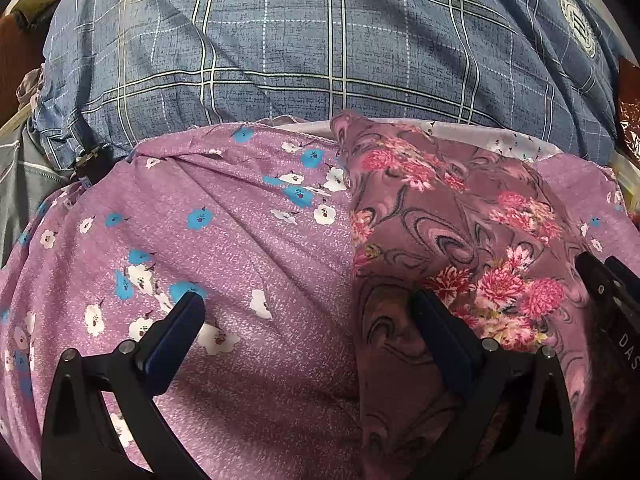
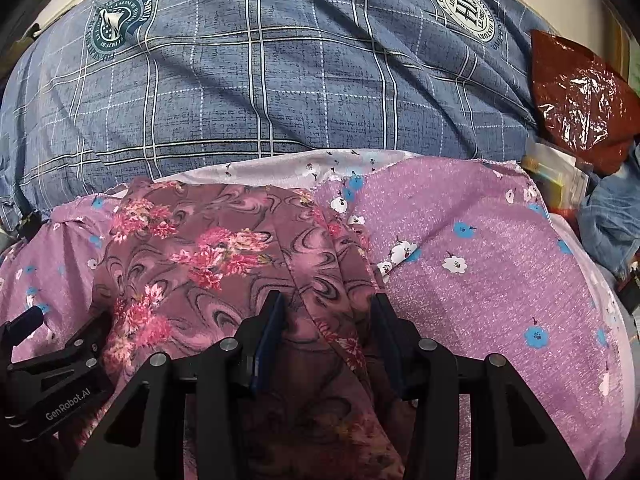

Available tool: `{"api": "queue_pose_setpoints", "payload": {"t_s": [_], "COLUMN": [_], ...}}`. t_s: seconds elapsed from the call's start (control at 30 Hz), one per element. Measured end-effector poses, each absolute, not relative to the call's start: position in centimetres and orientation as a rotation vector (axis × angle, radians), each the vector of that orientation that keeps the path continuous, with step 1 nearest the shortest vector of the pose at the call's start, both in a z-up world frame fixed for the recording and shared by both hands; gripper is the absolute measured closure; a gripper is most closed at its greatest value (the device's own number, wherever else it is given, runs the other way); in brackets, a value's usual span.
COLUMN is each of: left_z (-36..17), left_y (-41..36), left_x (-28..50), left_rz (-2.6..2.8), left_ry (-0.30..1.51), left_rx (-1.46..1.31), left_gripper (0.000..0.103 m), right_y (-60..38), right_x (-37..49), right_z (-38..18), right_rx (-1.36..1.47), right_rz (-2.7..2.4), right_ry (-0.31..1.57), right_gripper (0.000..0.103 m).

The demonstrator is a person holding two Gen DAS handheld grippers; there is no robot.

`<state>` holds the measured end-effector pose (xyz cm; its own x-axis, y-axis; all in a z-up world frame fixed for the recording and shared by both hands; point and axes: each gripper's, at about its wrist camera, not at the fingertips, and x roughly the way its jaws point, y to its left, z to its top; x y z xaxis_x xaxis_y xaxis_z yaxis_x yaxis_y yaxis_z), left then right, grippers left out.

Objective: Fold small clothes

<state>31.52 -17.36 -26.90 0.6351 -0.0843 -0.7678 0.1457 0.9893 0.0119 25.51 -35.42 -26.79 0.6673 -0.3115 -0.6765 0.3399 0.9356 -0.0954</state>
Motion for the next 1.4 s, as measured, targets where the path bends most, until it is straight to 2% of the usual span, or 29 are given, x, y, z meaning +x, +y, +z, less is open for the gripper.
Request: {"api": "queue_pose_setpoints", "payload": {"t_s": [0.23,0.3,0.37,0.5,0.7,1.1,1.23,1.4], "left_z": [-22.4,-22.5,-23.6,-25.9,-26.0,-26.4,-26.2,-26.4], "left_y": [-14.9,-13.8,-13.1,-12.4,-14.0,-16.5,-17.0,-17.3], "left_x": [31.6,32.9,34.0,35.4,34.9,34.1,33.7,33.4], "left_rz": [-0.155,-0.204,-0.282,-0.39,-0.514,-0.641,-0.684,-0.72], "left_ry": [0.777,0.842,0.941,1.103,1.098,1.064,1.042,1.047], "left_rx": [0.016,-0.015,-0.064,-0.185,-0.195,-0.182,-0.192,-0.185], "left_gripper": [0.0,0.0,0.0,0.0,0.0,0.0,0.004,0.004], "right_y": [-35.8,-37.1,-38.8,-43.6,-47.8,-46.9,-46.9,-47.0], "right_x": [23.1,22.2,21.9,22.2,22.4,23.6,23.8,24.1], "right_z": [-23.1,-22.0,-21.7,-22.7,-25.0,-27.0,-27.4,-27.9], "right_rx": [0.037,0.077,0.139,0.308,0.593,0.612,0.641,0.674], "right_rz": [-0.284,-0.274,-0.261,-0.229,-0.074,-0.017,0.01,0.029], "right_ry": [0.624,0.594,0.596,0.658,0.726,0.844,0.861,0.869], "right_gripper": [0.054,0.042,0.038,0.038,0.036,0.036,0.036,0.032]}}
